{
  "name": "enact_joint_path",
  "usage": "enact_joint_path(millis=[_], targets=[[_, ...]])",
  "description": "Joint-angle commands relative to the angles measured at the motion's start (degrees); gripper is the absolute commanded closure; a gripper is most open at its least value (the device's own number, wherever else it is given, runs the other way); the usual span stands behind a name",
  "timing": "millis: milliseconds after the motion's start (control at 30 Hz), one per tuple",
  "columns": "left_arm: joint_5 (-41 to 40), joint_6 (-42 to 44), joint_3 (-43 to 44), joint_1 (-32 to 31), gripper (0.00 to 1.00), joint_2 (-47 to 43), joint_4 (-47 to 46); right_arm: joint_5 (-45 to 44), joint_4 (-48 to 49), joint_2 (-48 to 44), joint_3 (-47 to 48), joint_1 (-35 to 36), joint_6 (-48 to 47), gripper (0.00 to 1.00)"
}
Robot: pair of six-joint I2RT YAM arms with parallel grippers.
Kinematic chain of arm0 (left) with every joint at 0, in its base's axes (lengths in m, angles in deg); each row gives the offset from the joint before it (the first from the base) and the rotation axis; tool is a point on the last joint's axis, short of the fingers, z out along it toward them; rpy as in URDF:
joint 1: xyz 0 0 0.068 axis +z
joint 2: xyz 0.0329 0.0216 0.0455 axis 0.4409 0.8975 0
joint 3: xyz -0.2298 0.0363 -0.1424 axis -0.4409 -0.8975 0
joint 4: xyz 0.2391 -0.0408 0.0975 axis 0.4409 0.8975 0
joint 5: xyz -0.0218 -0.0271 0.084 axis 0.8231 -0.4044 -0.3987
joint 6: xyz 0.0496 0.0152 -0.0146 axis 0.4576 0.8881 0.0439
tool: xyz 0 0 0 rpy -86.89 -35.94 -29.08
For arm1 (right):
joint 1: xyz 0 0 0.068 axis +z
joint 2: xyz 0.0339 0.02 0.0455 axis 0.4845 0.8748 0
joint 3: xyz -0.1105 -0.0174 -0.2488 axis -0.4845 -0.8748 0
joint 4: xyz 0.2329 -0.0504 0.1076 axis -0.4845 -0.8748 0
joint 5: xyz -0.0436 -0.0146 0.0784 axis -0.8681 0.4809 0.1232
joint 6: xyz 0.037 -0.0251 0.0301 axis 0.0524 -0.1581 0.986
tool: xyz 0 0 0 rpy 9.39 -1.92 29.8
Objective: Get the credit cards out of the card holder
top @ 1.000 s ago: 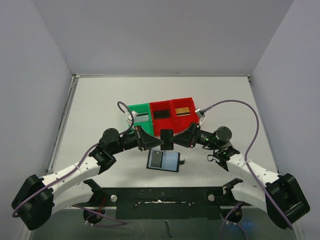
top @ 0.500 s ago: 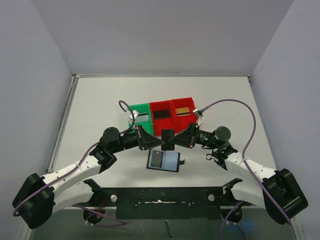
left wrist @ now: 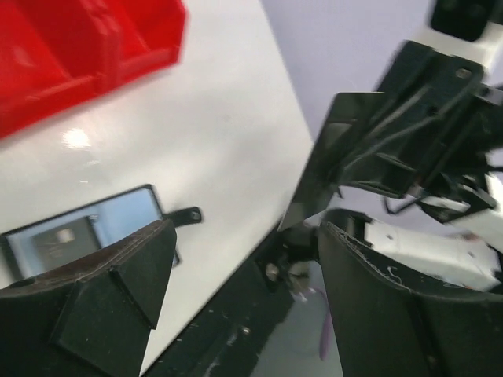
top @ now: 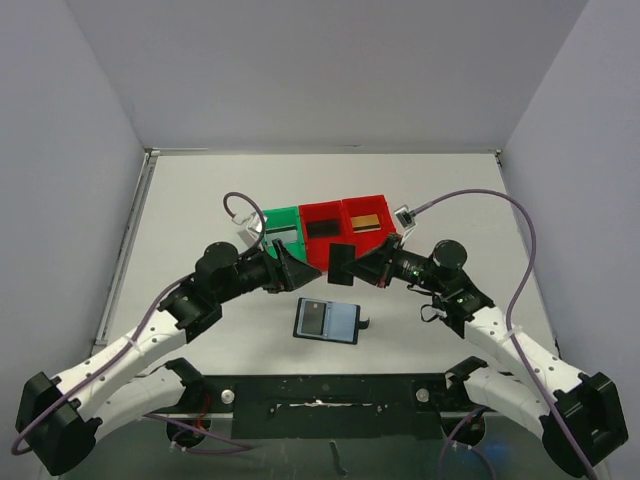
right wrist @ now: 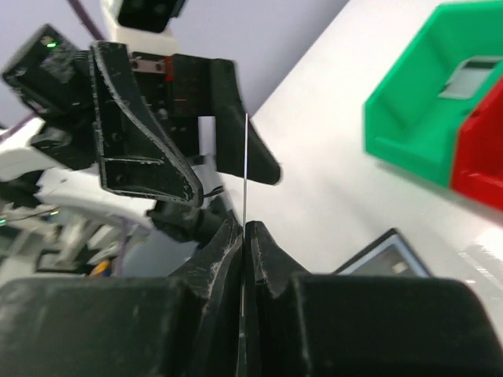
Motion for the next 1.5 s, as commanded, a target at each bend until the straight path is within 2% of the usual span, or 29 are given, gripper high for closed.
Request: enact_joint_path(millis=[0,100,200,300,433,533,700,767,1133,1467], targets=[[-15.2,9.5,7.6,1.6,0.27,-4.4,21.7,-14.1,-15.4,-3.1,5.5,0.0,-18.1,1.0],[-22.7,14.1,11.5,2.5,0.27,-5.5,30.7,-22.7,-17.0,-1.7,7.2,0.1,-26.4,1.0],[-28.8,18.6,15.4,2.9,0.26,-6.5,37.0,-26.1,-17.9,1.7,10.0,0.6,-38.1,1.0],[-34.8,22.3,17.5,3.3,0.26,-7.3,41.1,-27.8,-21.0,6.3,14.9,2.0,-52.3,1.0],[-40.7,25.8,18.0,6.3,0.2,-7.5,43.0,-31.3,-26.7,13.4,22.6,4.9,-66.9,1.0],[-37.8,28.2,16.3,12.5,0.17,-7.8,40.7,-34.9,-29.2,18.8,26.7,7.1,-75.7,1.0],[-23.7,30.3,11.3,28.1,0.16,-6.5,36.5,-35.3,-32.2,27.4,32.9,8.1,-84.1,1.0],[-22.3,30.8,8.3,31.3,0.16,-6.6,34.6,-35.2,-33.0,30.2,34.8,8.2,-87.1,1.0],[-21.2,31.8,7.9,31.5,0.16,-5.2,31.2,-35.2,-34.6,41.8,42.4,8.3,-99.5,1.0],[-21.0,32.3,7.3,31.6,0.17,-6.5,30.4,-35.4,-36.6,49.1,48.2,8.4,-104.5,1.0]])
